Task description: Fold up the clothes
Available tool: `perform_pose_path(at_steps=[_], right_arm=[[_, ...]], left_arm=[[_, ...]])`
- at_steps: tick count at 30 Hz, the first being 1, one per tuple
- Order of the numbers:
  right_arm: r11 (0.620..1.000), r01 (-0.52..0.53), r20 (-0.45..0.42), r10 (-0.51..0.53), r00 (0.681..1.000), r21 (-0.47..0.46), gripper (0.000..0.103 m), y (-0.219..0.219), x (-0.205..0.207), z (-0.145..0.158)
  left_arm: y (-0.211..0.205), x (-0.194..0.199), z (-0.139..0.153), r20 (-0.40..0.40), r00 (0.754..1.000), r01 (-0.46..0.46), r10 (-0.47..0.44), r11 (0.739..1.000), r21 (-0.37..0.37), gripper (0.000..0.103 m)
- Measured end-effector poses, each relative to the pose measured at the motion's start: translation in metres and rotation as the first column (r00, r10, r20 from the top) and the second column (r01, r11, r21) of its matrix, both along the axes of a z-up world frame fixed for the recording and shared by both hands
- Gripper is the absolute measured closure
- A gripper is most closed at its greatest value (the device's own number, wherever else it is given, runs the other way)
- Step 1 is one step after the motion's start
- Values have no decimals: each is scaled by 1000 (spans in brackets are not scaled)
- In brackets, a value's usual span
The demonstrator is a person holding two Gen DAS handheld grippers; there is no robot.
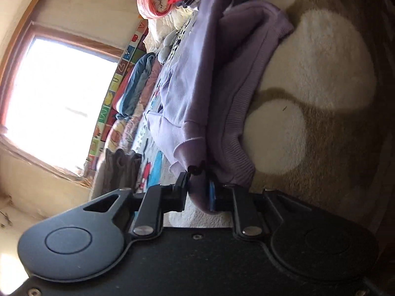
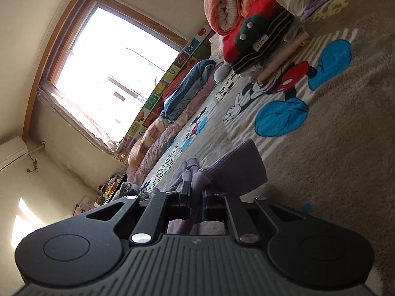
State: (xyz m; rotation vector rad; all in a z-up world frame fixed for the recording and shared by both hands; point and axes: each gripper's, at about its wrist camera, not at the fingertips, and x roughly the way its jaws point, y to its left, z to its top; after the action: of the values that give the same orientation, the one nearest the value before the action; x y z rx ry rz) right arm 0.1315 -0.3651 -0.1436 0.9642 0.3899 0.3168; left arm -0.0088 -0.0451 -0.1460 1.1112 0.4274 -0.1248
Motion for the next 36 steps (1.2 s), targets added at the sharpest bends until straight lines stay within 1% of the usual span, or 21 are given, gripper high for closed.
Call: perform_pose_path(at_steps=[1, 2, 3, 4, 6, 9, 10, 11, 12, 14, 16, 17, 20, 22, 24, 26, 28, 29, 32, 34, 36], right_arm=[[1000, -3, -4, 3, 1000, 7, 92, 0, -1, -5], [1000, -6, -7, 7, 1000, 14, 92, -1, -2, -9], [1000, -9, 0, 9, 1000, 25, 92, -2, -2, -10], [999, -12, 9, 12, 1000, 35, 92, -2, -2, -10], [998, -23, 32, 21, 999, 52, 92, -3, -2, -9], [997, -47, 53, 44, 998, 61, 92, -2, 0, -9], [997, -47, 55, 44, 998, 67, 92, -2, 1, -10], [996, -46, 57, 42, 997, 73, 92, -3, 1, -10], [996, -44, 62, 39, 997, 82, 92, -4, 2, -10], [994, -43, 74, 36, 997, 96, 92, -5, 3, -10], [994, -44, 88, 35, 995, 100, 92, -6, 4, -8], [994, -46, 99, 36, 994, 102, 92, -6, 4, -7], [994, -48, 143, 34, 989, 98, 92, -6, 3, 1], [995, -49, 172, 33, 985, 90, 93, -6, 2, 6], [994, -52, 169, 36, 985, 92, 93, -7, 2, 5], [995, -45, 138, 32, 990, 90, 93, -8, 2, 0], [996, -30, 89, 23, 996, 79, 93, -9, 3, -6], [997, -23, 65, 18, 998, 74, 93, -10, 3, -10], [997, -7, 17, 6, 1000, 79, 93, -12, 2, -19], [995, -15, 26, 12, 1000, 94, 93, -13, 1, -20], [994, -35, 53, 29, 998, 105, 93, -13, 1, -18]], left_arm=[[8, -1, 14, -34, 999, -6, 4, 997, -81, 84], [19, -4, 29, -76, 997, -15, 2, 985, -175, 73], [31, -6, 42, -102, 995, -26, 0, 965, -259, 62], [44, -8, 56, -108, 994, -49, 12, 937, -346, 62], [65, -6, 79, -82, 994, -103, 71, 855, -508, 64], [82, 3, 94, -43, 980, -175, 195, 735, -655, 70], [86, 10, 95, -43, 975, -188, 217, 711, -678, 73], [87, 17, 93, -57, 972, -202, 226, 696, -689, 78], [87, 24, 92, -70, 970, -215, 235, 680, -700, 79], [81, 31, 85, -98, 976, -206, 197, 671, -712, 81], [72, 29, 75, -111, 981, -189, 157, 696, -692, 84], [66, 31, 69, -114, 983, -181, 141, 720, -669, 84], [54, 32, 55, -137, 986, -161, 95, 756, -634, 85], [41, 31, 42, -161, 984, -154, 74, 808, -569, 89], [40, 33, 36, -170, 983, -148, 62, 819, -554, 97], [39, 35, 31, -180, 982, -141, 50, 829, -540, 97], [46, 35, 41, -207, 978, -145, 25, 798, -586, 97], [52, 34, 48, -212, 977, -140, 8, 775, -617, 96], [77, 38, 70, -187, 982, -162, 39, 693, -702, 91], [88, 49, 79, -172, 982, -178, 76, 668, -723, 91], [93, 64, 86, -153, 983, -180, 100, 677, -713, 91]])
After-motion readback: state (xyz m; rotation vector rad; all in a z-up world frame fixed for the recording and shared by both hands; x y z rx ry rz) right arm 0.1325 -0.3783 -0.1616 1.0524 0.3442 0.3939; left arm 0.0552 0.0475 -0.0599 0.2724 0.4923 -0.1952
